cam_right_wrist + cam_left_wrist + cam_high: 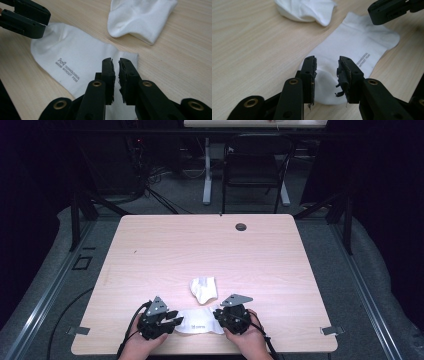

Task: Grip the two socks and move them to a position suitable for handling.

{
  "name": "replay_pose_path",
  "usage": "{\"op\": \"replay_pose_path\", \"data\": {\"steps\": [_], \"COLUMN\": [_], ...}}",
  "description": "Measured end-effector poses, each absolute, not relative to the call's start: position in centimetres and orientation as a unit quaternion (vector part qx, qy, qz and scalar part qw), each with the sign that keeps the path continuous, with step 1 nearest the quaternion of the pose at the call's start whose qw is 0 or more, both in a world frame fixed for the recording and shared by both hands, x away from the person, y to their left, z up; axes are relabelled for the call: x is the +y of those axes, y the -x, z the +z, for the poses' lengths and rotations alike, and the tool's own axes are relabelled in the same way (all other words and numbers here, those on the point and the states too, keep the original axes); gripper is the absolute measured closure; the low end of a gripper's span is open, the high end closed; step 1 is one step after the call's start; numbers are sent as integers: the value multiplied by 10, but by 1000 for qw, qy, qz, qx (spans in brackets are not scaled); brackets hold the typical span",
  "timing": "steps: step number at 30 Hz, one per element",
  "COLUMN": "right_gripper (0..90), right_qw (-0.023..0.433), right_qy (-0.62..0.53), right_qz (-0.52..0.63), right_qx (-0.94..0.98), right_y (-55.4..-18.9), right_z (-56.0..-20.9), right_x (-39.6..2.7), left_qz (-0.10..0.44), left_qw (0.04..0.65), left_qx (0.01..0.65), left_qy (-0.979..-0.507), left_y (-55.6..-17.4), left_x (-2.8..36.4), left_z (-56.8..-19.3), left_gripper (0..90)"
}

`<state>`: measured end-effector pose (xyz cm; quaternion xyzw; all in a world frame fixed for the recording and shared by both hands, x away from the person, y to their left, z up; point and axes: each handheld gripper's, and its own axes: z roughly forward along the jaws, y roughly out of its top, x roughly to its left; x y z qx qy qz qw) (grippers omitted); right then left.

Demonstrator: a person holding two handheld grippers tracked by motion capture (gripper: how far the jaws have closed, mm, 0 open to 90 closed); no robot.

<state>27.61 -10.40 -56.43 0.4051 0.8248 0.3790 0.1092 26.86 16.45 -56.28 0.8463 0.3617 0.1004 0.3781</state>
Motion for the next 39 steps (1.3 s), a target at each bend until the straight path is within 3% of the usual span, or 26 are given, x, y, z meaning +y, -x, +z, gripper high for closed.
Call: {"op": "replay_pose_path", "data": {"steps": [23, 32, 39], "right_gripper": [893, 738, 700], "right_qw": [100, 97, 108], "right_qy": [-453, -435, -421], "right_qz": [347, 377, 384], "right_qx": [815, 812, 815], "right_y": [-264, -274, -292], "right_z": [-575, -565, -560], "right_x": [-117, -115, -108], "left_qz": [96, 95, 104], "left_qw": [357, 386, 393], "left_qx": [360, 369, 373], "left_qy": [-856, -840, -834], "left_y": [-262, -272, -292], "left_x": [176, 179, 177], "left_z": [-576, -564, -560], "left_gripper": [635, 580, 565]}}
